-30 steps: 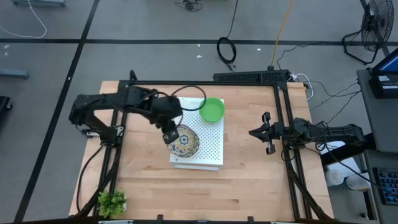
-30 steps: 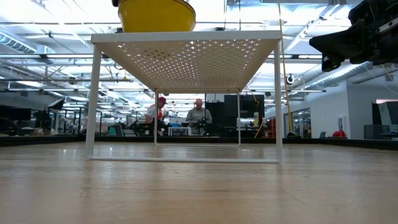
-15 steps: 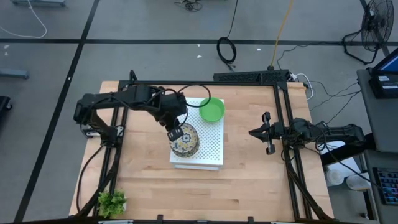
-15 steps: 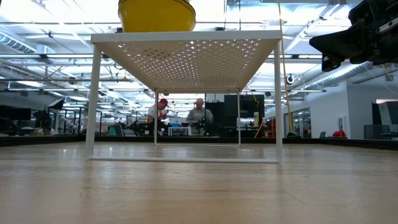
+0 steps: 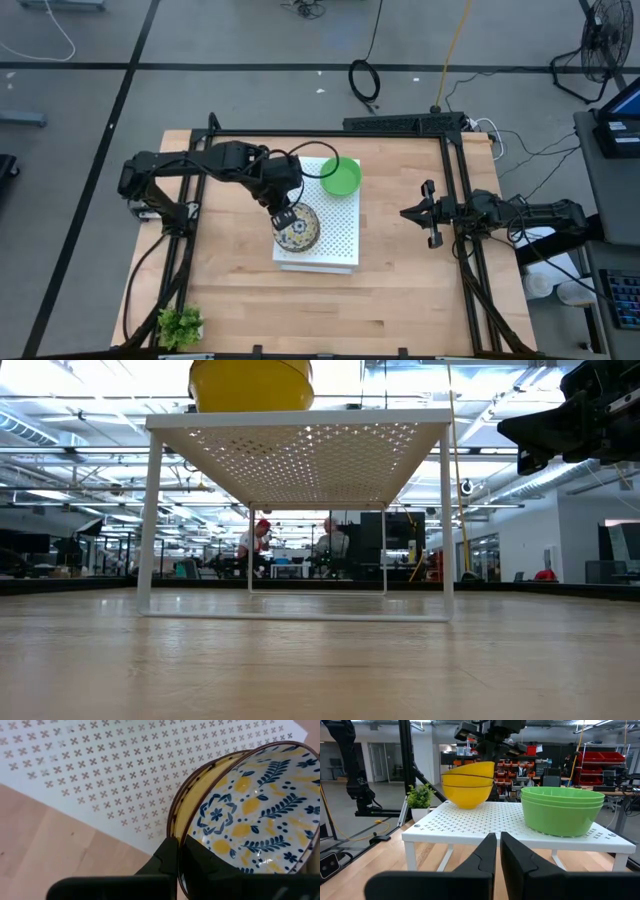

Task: Pick & Place Mini bowls
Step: Stack the yellow patterned bowl on the yellow patterned bowl on the shelf

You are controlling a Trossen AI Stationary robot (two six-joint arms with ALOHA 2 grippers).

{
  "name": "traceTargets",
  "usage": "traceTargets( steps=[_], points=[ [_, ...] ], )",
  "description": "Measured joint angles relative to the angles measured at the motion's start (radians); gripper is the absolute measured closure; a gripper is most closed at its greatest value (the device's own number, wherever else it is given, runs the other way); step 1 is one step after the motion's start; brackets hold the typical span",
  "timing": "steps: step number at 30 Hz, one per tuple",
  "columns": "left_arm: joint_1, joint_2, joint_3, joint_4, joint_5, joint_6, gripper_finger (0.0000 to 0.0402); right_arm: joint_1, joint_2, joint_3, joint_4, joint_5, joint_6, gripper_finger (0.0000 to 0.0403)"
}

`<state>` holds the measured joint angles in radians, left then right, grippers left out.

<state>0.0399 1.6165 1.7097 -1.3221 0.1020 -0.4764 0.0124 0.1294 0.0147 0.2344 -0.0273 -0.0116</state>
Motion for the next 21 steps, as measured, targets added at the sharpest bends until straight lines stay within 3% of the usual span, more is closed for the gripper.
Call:
traceTargets(
  steps=[10,17,21],
  points=[
    [-0.004,0.001,-0.004,0.041,0.091,0.018,0.0368,0.000,0.000,0.000,0.000,0.000,0.000,0.0387],
    [-0.002,0.001,-0.004,0.043,0.096,0.000,0.0384,0.000,0.000,0.000,0.000,0.000,0.000,0.0387],
    [-0.001,0.001,-0.004,0.044,0.079,0.002,0.0369,0.000,0.000,0.000,0.000,0.000,0.000,0.0387]
  ],
)
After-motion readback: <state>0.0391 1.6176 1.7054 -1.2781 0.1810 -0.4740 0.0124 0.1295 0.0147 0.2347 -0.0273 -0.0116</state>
